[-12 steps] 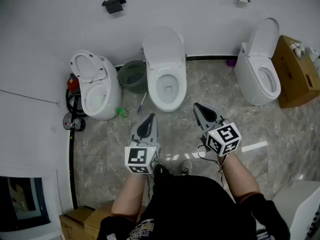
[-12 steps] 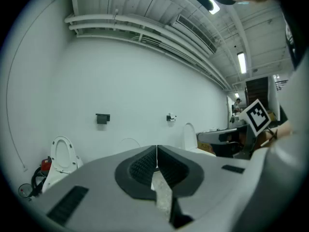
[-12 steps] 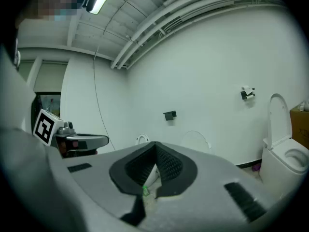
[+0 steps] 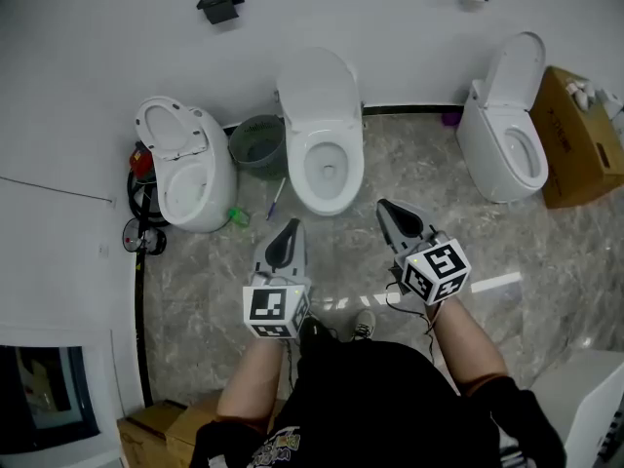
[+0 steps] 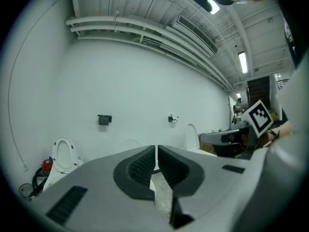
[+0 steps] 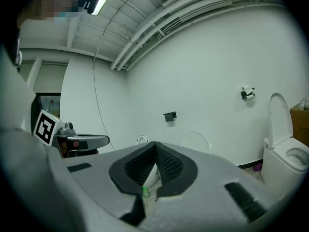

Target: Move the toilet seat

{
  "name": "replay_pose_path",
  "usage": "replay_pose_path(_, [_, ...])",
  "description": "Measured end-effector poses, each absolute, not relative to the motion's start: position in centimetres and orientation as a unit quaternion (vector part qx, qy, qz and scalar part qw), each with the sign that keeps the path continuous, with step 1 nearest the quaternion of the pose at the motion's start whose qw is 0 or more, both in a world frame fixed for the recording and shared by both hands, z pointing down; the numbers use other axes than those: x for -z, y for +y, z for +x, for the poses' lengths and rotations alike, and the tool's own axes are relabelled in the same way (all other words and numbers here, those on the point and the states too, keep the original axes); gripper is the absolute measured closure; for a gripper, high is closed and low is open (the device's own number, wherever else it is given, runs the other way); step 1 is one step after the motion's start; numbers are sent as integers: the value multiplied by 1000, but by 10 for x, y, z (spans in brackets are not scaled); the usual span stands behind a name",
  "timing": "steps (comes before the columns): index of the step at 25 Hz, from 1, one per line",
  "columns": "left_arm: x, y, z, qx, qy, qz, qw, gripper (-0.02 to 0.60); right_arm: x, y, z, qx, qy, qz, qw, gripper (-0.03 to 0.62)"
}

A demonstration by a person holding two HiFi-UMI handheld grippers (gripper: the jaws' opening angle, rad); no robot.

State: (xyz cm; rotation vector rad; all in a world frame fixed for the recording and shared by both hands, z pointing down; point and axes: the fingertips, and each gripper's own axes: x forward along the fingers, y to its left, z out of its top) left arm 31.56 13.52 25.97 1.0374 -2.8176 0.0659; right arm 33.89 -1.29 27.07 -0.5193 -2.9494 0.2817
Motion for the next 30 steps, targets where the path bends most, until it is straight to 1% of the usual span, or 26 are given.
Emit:
replay_pose_path(3, [-258,137,313,-17,-934,349,70,574,-269,-10,336,-90,-979,-173,66,580])
replay_pose_path(4, [-258,139,312,-18,-934,350,70,572,-269,-9,335,-90,-978,-174,66,559])
replay_pose_path(7, [-257,144,306,-19,-934,351,68,567,-268,-3,330,-92,-978,-175,64,528])
replay_pose_path(8, [-256,145,304,-19,-933,352,67,539,-268,-2,327,-92,-978,-175,63,519])
replay_pose_path(9, [-255,147,301,-18,-933,352,65,489,-268,-1,325,-92,-978,-175,62,507])
replay_pose_path(10, [-255,149,297,-16,-934,352,63,461,-267,0,322,-92,-979,-173,61,491])
replay_pose_path(14, [-251,161,280,-12,-936,348,55,395,-265,7,306,-96,-980,-164,58,412])
replay_pose_path(16, [-252,169,271,-13,-935,349,56,376,-264,11,297,-99,-981,-158,57,381])
replay_pose_path(18, [-253,177,262,-12,-935,351,58,367,-263,16,287,-101,-981,-153,57,359])
replay_pose_path(21, [-253,188,247,-10,-933,355,59,360,-262,25,272,-104,-982,-148,56,344])
replay_pose_path(30, [-249,231,195,-10,-928,369,55,354,-257,62,225,-107,-984,-129,51,335])
